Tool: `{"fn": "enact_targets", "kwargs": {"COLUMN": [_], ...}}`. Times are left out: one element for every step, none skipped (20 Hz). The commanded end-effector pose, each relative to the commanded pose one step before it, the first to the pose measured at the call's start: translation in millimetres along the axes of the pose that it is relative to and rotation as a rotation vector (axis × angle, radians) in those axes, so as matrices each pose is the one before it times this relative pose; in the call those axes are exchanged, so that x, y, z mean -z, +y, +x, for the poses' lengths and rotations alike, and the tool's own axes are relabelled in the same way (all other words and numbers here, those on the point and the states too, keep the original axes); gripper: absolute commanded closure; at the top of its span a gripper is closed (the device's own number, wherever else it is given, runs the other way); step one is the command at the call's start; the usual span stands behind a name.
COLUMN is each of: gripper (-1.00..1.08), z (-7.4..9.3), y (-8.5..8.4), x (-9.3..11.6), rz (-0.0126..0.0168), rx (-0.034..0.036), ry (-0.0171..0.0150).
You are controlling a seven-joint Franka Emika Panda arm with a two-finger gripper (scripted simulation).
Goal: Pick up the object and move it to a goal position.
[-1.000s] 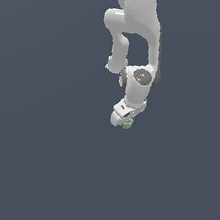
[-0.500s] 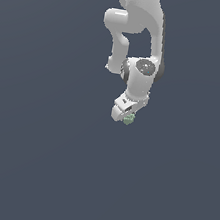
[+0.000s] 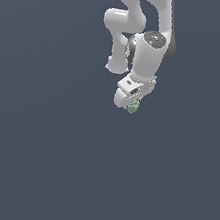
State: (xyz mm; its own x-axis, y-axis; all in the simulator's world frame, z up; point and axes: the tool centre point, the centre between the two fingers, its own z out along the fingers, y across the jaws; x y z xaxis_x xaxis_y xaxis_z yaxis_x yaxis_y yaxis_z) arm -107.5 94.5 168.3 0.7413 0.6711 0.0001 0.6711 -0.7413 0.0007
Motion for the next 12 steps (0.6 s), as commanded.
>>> {"fn": "enact_targets", "kwargs": {"gripper": [1.08, 1.08, 1.08, 1.08, 1.08, 1.08, 1.08, 1.08, 1.08, 1.08, 1.08, 1.08], "z": [-2.45, -0.85, -0.84, -0.81, -0.80, -0.79, -0.77, -0.75, -0.72, -0.69, -0.65, -0.62], "y": [-2.50, -0.84, -0.81, -0.78, -0.76, -0.71, -0.71, -0.68, -0.65, -0.60, -0.55, -0.51], "x": [27.24, 10.70, 10.59, 10.47, 10.40, 10.31, 10.27, 10.22, 10.16, 9.91, 9.56, 9.16], "rz": [0.00078, 0.00040, 0.00000, 0.00040, 0.00000, 0.00041, 0.00000, 0.00000, 0.00000, 0.00000, 0.00000, 0.00000], "rx": [0.00065, 0.00019, 0.00000, 0.00018, 0.00000, 0.00016, 0.00000, 0.00000, 0.00000, 0.00000, 0.00000, 0.00000], "ry": [0.00072, 0.00021, 0.00000, 0.00021, 0.00000, 0.00021, 0.00000, 0.00000, 0.00000, 0.00000, 0.00000, 0.00000]}}
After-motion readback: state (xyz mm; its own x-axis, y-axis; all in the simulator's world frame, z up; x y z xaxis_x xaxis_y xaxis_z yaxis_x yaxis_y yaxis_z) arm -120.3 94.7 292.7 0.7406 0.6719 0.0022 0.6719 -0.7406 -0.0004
